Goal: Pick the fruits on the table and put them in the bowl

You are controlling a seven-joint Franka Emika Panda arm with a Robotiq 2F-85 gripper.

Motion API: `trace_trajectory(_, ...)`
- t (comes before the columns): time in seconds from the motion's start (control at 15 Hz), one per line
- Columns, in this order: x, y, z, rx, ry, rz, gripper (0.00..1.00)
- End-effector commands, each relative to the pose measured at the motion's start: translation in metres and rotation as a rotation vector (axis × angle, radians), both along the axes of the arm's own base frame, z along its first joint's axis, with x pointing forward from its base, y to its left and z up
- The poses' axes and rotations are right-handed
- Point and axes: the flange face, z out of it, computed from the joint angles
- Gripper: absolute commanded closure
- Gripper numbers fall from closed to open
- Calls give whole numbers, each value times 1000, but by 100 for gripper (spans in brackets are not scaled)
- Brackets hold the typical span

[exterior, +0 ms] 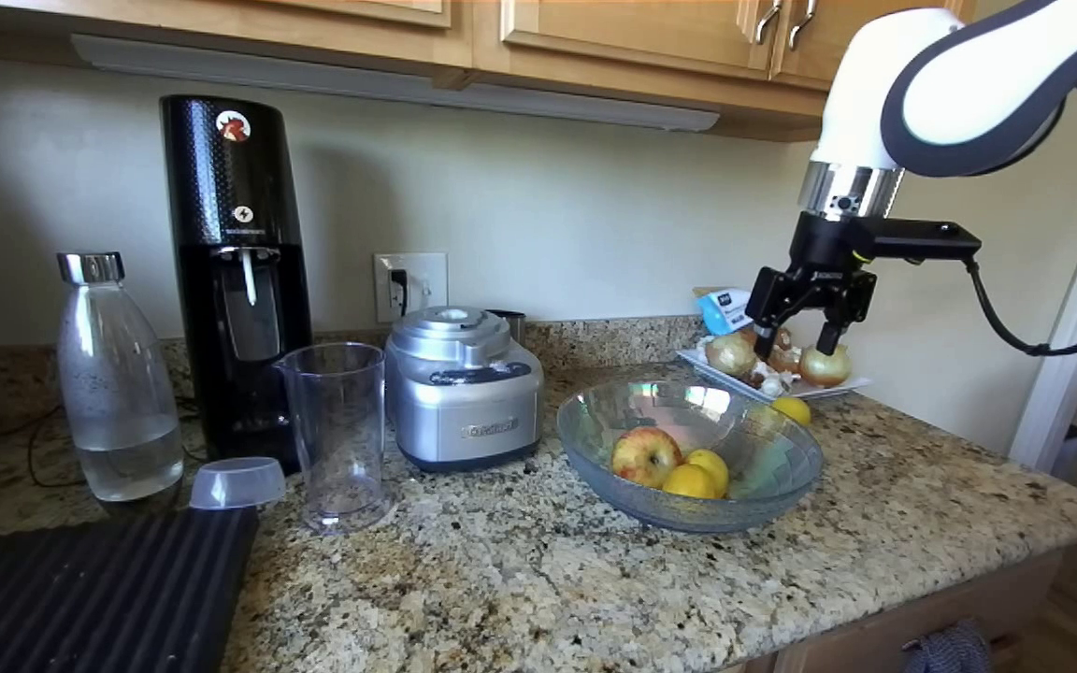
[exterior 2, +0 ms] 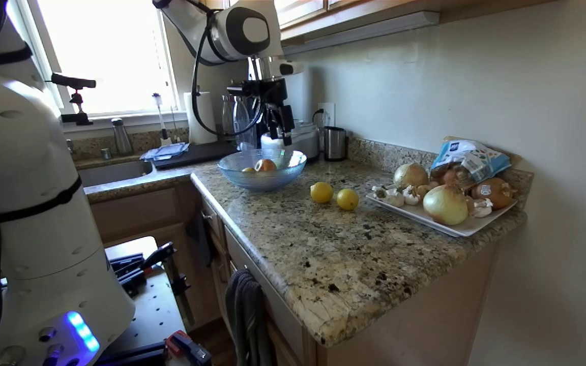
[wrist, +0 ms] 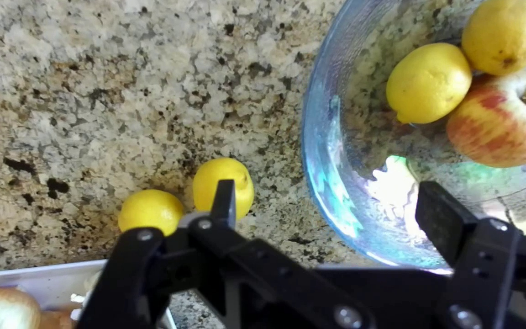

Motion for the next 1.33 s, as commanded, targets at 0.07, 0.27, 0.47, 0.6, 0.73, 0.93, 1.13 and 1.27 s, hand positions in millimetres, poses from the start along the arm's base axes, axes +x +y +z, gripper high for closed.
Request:
trace_trajectory(0.07, 21, -36, -19, -24, -30, -38, 0)
trace_trajectory(0.27, 29, -54, -29, -65, -30, -88, 0)
trace_trajectory(0.47, 27, -54, -31, -56, -8, -67, 0)
trace_trajectory(0.6, 28, -54, -31, -56, -9, -69, 0)
trace_trajectory(0.73, 29, -54, -30, -55, -11, -69, 0)
trace_trajectory(0.93, 35, -59, -34, -57, -9, -131, 0)
trace_trajectory(1.13, 44, -65, -40, -45, -25, -237, 0)
trace_trajectory(1.27, 51, -67, -43, -32, -27, -298, 0)
